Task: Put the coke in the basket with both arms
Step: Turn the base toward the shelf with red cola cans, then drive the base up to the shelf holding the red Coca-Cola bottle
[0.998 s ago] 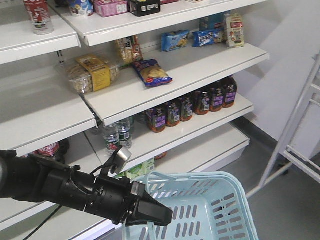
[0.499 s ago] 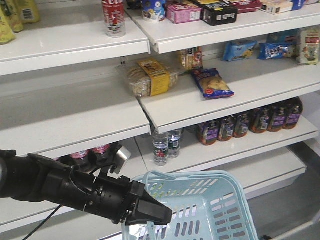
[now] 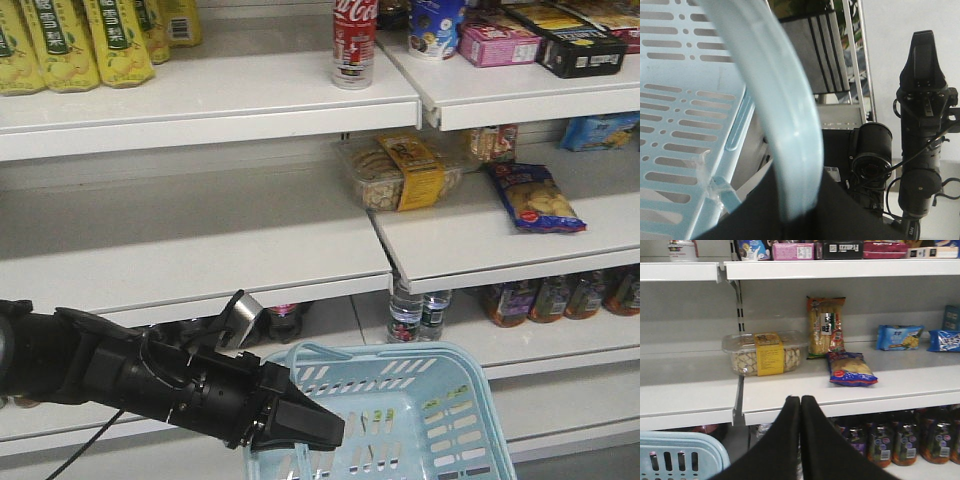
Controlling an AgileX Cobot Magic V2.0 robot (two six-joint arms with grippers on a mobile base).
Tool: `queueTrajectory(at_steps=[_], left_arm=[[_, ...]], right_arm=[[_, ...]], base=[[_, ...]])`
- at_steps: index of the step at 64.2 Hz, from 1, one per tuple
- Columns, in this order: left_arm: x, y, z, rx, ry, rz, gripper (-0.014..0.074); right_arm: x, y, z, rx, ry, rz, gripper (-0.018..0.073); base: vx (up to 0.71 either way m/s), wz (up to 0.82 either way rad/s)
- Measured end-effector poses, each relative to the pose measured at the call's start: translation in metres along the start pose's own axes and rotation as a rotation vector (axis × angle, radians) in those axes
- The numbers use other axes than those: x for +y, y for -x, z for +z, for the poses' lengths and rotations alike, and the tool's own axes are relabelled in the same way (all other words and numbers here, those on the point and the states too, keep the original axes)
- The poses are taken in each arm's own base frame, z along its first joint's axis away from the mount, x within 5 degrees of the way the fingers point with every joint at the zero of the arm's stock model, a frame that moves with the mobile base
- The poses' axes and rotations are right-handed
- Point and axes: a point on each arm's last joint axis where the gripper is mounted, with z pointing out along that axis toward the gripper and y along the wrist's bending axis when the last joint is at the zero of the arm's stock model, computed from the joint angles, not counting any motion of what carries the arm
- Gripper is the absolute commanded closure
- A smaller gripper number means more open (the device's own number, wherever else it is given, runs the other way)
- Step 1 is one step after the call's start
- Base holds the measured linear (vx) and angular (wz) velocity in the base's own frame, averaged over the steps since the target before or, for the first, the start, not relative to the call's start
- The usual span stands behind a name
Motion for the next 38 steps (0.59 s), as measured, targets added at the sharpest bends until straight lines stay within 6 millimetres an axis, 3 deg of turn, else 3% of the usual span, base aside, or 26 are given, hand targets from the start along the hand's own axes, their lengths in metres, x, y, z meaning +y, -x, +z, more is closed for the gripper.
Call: queueTrajectory(at_steps=[38], left_arm=[[0.0001,0.0000,0.0000,0.000,0.001,0.000,0.0602]], right_arm=[[0.0000,0.0000,0.0000,0.000,0.000,0.000,0.0569]], base=[[0.07,0.27]])
